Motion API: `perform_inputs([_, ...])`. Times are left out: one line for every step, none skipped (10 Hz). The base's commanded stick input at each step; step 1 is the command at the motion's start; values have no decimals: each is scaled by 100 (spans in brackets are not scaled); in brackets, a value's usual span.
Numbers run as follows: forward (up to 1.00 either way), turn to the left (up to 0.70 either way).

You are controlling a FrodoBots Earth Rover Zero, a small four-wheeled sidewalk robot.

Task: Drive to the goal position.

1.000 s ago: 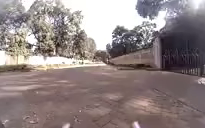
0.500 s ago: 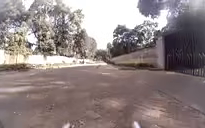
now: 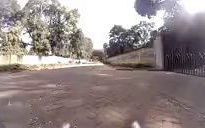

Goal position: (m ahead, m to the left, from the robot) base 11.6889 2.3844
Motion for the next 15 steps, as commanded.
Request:
perform_inputs([69, 0])
perform_inputs([69, 0])
perform_inputs([68, 0])
perform_inputs([68, 0])
perform_inputs([68, 0])
perform_inputs([68, 0])
perform_inputs([65, 0])
perform_inputs([63, 0])
perform_inputs([63, 0])
perform_inputs([63, 0])
perform_inputs([64, 0])
perform_inputs([68, 0])
perform_inputs([70, 0])
perform_inputs([69, 0])
perform_inputs([69, 0])
